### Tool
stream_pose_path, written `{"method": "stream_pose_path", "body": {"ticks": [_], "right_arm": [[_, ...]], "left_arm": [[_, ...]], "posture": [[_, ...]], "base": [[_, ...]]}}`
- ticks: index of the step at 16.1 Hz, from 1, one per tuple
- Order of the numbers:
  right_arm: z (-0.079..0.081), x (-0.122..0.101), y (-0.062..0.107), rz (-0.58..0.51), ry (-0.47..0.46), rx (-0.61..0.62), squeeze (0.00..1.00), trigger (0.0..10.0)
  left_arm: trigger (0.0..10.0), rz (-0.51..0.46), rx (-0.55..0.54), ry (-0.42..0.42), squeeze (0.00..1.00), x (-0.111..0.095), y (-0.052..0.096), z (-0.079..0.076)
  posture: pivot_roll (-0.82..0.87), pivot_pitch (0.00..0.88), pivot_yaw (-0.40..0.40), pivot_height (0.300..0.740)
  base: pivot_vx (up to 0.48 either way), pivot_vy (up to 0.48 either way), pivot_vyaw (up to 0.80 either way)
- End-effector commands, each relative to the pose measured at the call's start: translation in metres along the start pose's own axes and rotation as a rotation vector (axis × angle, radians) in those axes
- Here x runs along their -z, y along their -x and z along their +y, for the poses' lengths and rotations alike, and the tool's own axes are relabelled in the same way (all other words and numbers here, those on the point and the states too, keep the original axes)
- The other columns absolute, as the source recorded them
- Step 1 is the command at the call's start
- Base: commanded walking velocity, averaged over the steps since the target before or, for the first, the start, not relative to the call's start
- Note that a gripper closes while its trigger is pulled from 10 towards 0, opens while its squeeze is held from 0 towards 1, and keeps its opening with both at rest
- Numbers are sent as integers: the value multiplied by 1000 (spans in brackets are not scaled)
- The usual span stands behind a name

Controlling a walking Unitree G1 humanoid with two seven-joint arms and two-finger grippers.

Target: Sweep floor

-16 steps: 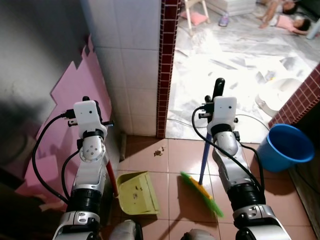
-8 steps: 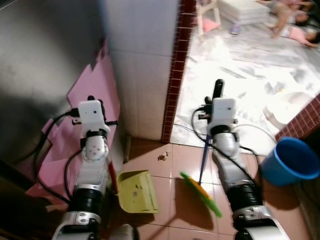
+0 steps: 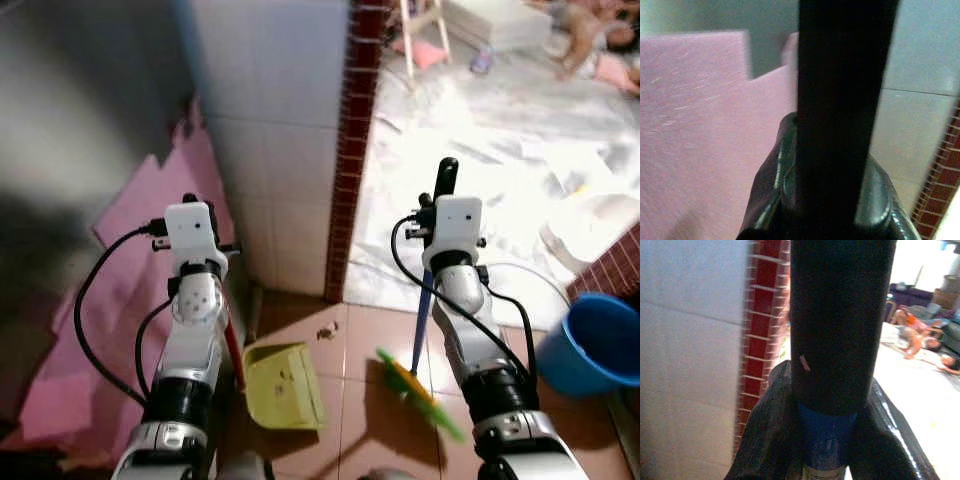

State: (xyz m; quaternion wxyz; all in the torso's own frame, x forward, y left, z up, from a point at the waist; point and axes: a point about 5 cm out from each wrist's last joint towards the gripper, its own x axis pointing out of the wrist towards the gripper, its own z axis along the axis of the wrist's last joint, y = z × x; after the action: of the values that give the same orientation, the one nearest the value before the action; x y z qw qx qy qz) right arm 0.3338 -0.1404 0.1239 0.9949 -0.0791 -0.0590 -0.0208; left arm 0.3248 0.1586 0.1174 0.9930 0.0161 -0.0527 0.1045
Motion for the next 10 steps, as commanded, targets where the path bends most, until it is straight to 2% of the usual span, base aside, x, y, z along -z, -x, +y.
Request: {"method": "stream_pose_path", "body": {"ticks": [1,6,8,10], "right_arm": [[7,-15,-5,-63,-18,-18,0,10000],[9,-17,-4,-79,-17,-30,0,10000],[10,-17,-4,-82,-17,-34,0,10000],[10,-17,-4,-84,-18,-35,0,10000]], "left_arm": [[10000,-65,-9,-9,0,-15,-7,3],[10000,-74,-13,-23,0,-16,-6,3],[10000,-73,-13,-2,0,-16,-5,2],[10000,-87,-6,-2,0,-17,-4,2]], "posture": [[-8,20,2,740],[-8,24,3,740],[-5,28,5,740],[-5,31,6,740]], "base": [[458,0,0],[457,0,0],[411,0,0],[0,0,0]]}}
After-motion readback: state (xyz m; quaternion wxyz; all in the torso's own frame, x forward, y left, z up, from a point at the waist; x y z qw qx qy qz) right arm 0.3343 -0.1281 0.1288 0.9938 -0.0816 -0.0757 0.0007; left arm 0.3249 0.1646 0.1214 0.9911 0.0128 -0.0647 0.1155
